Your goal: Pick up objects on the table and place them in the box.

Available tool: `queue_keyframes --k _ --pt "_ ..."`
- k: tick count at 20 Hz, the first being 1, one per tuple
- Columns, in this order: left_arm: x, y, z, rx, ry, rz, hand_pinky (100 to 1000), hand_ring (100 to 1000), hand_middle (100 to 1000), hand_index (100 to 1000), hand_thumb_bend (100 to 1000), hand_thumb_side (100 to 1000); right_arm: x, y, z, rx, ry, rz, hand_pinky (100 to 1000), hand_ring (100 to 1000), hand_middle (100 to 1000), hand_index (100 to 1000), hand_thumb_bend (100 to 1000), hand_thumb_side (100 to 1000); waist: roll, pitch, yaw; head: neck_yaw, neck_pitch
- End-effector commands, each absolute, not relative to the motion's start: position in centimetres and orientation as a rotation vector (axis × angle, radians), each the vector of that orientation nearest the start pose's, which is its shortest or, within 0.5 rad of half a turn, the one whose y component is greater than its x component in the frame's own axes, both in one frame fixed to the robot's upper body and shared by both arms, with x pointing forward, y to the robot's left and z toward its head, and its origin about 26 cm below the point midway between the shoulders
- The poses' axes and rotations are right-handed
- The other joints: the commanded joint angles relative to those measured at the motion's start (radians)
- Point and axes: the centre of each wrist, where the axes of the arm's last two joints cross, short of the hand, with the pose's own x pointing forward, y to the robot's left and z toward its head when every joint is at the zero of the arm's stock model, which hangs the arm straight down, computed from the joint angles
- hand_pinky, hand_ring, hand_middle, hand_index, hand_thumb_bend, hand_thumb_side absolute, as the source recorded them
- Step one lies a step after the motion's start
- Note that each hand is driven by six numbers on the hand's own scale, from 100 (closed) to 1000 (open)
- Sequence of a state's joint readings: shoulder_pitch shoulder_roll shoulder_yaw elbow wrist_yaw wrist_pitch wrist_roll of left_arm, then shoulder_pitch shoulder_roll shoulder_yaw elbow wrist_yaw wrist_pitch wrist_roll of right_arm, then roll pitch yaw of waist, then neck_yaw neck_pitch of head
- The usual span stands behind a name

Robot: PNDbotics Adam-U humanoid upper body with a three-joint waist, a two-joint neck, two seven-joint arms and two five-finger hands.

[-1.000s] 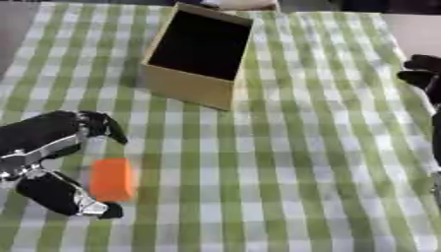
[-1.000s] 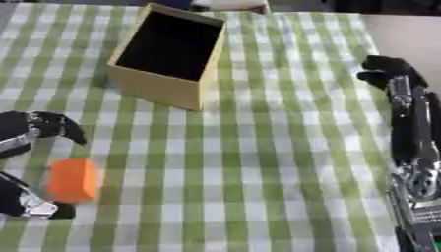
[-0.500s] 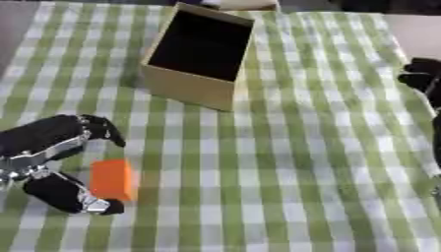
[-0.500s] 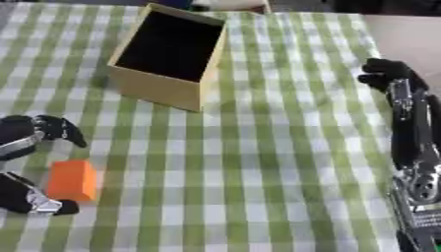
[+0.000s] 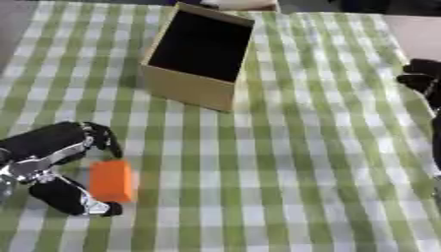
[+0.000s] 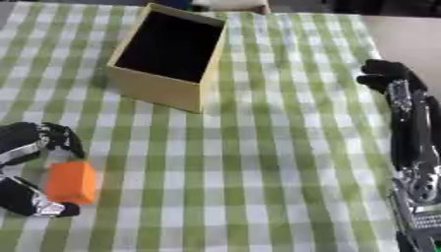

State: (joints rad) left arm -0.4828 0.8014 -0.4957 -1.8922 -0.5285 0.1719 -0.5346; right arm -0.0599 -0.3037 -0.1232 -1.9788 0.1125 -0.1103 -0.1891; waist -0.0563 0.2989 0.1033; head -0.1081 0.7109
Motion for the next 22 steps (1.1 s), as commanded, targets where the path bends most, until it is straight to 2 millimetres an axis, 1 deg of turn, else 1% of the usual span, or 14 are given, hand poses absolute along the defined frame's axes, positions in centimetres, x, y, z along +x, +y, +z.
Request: queue_keyframes --k 1,2,3,4,7,9,11,12,13,14,18,20,22 --pt "30.7 23.4 20.2 0.635 -1.419 -1.786 667 680 647 681 662 418 26.9 -31.2 14.7 -0.527 -2.198 0.135 815 710 683 764 102 1000 0.005 -0.015 0.000 0.001 -0.010" --pt "30.7 23.4 20.1 0.644 -1.415 -1.791 650 661 632 670 635 378 26.9 -31.2 14.7 -0.526 -2.199 0.135 815 710 682 764 101 1000 0.006 -0.015 0.000 0.001 -0.011" --pt "30.7 23.5 20.0 0.652 -1.409 -1.795 647 656 629 668 630 393 26.9 -31.2 14.7 -0.525 -2.199 0.135 816 710 682 764 102 1000 0.006 -0.015 0.000 0.001 -0.012" --pt "30.8 23.6 19.9 0.661 -1.404 -1.799 642 647 623 666 606 363 26.9 -31.2 14.7 -0.524 -2.200 0.134 816 710 682 764 102 1000 0.006 -0.015 0.000 0.001 -0.013" --pt "31.1 23.7 19.5 0.697 -1.385 -1.831 631 629 612 662 576 335 26.9 -31.2 14.7 -0.522 -2.201 0.132 816 710 682 764 102 1000 0.005 -0.015 -0.001 0.001 -0.012" --pt "31.3 23.7 19.1 0.712 -1.368 -1.853 614 615 601 651 501 299 26.9 -31.2 14.7 -0.521 -2.202 0.132 816 710 682 765 102 1000 0.004 -0.015 -0.001 0.000 -0.011" --pt "31.4 23.8 18.9 0.726 -1.361 -1.867 601 605 593 643 412 228 26.9 -31.2 14.7 -0.519 -2.203 0.131 816 710 682 765 102 1000 0.004 -0.015 0.000 0.000 -0.011" --pt "31.5 23.8 18.8 0.729 -1.358 -1.874 599 605 595 644 353 154 26.9 -31.2 14.7 -0.518 -2.203 0.130 816 710 682 765 102 1000 0.004 -0.015 0.000 0.000 -0.011" --pt "31.5 23.8 18.6 0.727 -1.351 -1.881 598 604 594 643 311 109 26.9 -31.2 14.7 -0.517 -2.204 0.129 816 710 682 765 102 1000 0.005 -0.015 0.000 0.000 -0.012" --pt "31.6 23.9 18.5 0.723 -1.344 -1.885 594 603 593 639 278 100 26.9 -31.2 14.7 -0.516 -2.205 0.128 816 710 682 765 100 1000 0.005 -0.015 0.000 -0.001 -0.012" --pt "31.7 23.8 18.2 0.669 -1.340 -1.873 570 596 586 619 212 100 26.9 -31.2 14.7 -0.517 -2.203 0.125 816 711 682 766 100 1000 0.005 -0.015 -0.001 -0.001 -0.011" --pt "31.5 23.7 18.5 0.645 -1.358 -1.855 561 594 584 611 194 100 26.9 -31.2 14.7 -0.517 -2.202 0.124 816 711 682 766 100 1000 0.006 -0.015 -0.001 -0.002 -0.010" --pt "31.3 23.5 19.2 0.637 -1.390 -1.835 556 593 582 604 181 100 26.9 -31.2 14.6 -0.518 -2.201 0.124 816 711 682 766 100 1000 0.006 -0.015 -0.001 -0.004 -0.009"
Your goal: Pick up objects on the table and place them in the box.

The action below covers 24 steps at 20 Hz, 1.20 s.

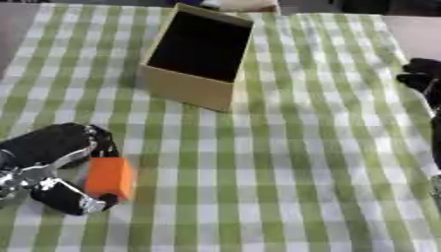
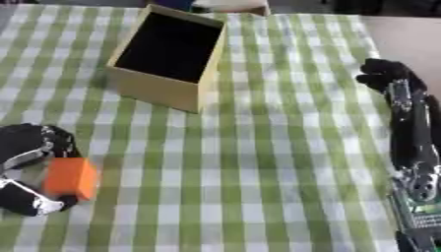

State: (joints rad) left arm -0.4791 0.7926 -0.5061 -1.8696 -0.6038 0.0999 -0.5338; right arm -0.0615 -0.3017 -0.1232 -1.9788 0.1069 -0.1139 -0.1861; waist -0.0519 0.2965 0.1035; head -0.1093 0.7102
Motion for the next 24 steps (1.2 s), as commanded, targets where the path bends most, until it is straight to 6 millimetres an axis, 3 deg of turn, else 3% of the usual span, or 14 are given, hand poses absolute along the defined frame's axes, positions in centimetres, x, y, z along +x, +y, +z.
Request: queue_keyframes --k 1,6,16,19,24 --pt "31.1 23.4 19.7 0.639 -1.414 -1.825 553 593 582 600 174 100 26.9 -31.3 14.6 -0.519 -2.200 0.124 816 711 682 766 100 1000 0.002 -0.013 -0.001 -0.004 -0.008" --pt "29.9 22.9 22.8 0.653 -1.515 -1.789 560 599 588 605 170 108 26.8 -31.3 14.6 -0.525 -2.196 0.127 817 711 682 766 100 1000 0.006 -0.017 0.002 -0.009 -0.010" --pt "30.3 21.7 28.0 0.780 -1.692 -1.729 563 603 591 601 149 129 26.9 -31.3 14.8 -0.520 -2.205 0.144 817 712 682 767 100 1000 0.013 -0.017 -0.011 -0.022 -0.028" --pt "31.5 20.7 29.7 0.765 -1.751 -1.704 559 605 592 595 150 154 27.0 -31.2 15.0 -0.512 -2.212 0.154 817 712 682 767 100 1000 0.016 -0.015 -0.024 -0.019 -0.030" --pt "35.6 19.6 31.5 0.768 -1.815 -1.642 553 601 584 580 156 186 27.2 -31.1 15.2 -0.506 -2.219 0.166 817 712 682 767 100 1000 0.024 -0.004 -0.055 -0.003 -0.044"
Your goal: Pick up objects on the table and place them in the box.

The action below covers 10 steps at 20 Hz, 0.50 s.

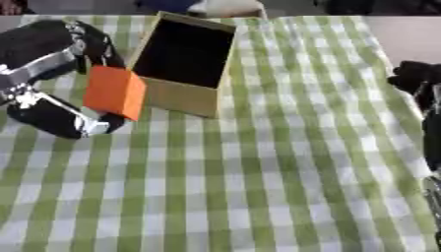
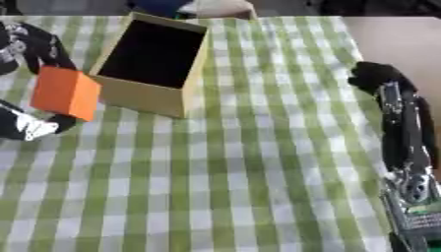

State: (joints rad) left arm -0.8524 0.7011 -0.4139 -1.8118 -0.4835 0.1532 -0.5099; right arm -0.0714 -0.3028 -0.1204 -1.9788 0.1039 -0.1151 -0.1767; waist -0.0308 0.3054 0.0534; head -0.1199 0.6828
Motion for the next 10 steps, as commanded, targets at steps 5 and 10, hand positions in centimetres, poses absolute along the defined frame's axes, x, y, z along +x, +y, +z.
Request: queue_keyframes --k 5,10 --pt "39.2 18.7 33.2 0.824 -1.864 -1.609 560 599 581 580 153 194 27.4 -31.0 15.6 -0.499 -2.233 0.183 817 712 682 767 100 1000 0.015 0.001 -0.035 0.021 -0.037" --pt "42.1 17.9 34.4 0.907 -1.887 -1.557 556 596 580 578 146 192 27.6 -30.8 16.1 -0.486 -2.254 0.201 816 713 682 768 100 1000 0.029 0.018 -0.077 0.045 -0.062"
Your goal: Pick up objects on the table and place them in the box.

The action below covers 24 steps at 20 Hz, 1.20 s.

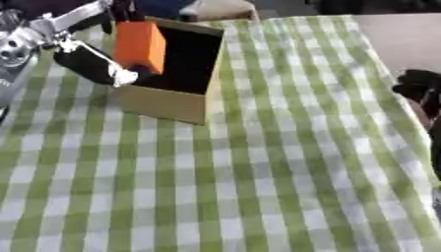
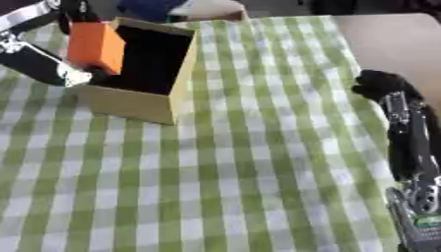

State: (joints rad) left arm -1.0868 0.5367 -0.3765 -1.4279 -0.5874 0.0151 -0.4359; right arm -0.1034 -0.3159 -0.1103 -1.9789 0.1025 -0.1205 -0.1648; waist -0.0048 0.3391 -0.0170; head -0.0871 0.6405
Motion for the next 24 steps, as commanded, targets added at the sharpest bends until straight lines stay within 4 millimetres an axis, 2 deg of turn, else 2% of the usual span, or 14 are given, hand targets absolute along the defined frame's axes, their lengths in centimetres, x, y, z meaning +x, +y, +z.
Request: queue_keyframes --k 1,9,17,22,23,24 --pt "42.7 17.9 34.6 0.921 -1.885 -1.540 555 594 579 578 145 191 27.7 -30.8 16.2 -0.484 -2.257 0.204 816 713 682 768 100 1000 0.006 -0.011 -0.016 0.017 -0.025" --pt "46.7 18.7 34.0 1.031 -1.836 -1.469 565 596 580 584 144 190 28.1 -30.4 17.1 -0.464 -2.293 0.232 816 714 682 768 100 1000 0.027 0.025 -0.074 0.068 -0.057" --pt "48.5 19.9 32.6 1.093 -1.768 -1.437 569 597 582 592 156 189 28.5 -30.0 17.8 -0.443 -2.334 0.258 815 714 682 768 100 1000 0.042 0.064 -0.124 0.112 -0.089" --pt "48.9 20.1 31.7 1.083 -1.720 -1.478 591 609 595 613 212 201 28.4 -30.1 17.8 -0.444 -2.330 0.253 815 713 682 767 100 1000 0.048 0.076 -0.131 0.118 -0.091" --pt "48.9 20.2 31.7 1.080 -1.716 -1.484 627 632 619 647 301 241 28.4 -30.1 17.8 -0.444 -2.330 0.252 815 713 681 767 100 1000 0.049 0.077 -0.131 0.118 -0.091" --pt "48.9 20.2 31.5 1.077 -1.707 -1.501 633 638 625 655 328 248 28.4 -30.1 17.7 -0.445 -2.327 0.250 815 713 681 767 100 1000 0.050 0.078 -0.131 0.116 -0.089"
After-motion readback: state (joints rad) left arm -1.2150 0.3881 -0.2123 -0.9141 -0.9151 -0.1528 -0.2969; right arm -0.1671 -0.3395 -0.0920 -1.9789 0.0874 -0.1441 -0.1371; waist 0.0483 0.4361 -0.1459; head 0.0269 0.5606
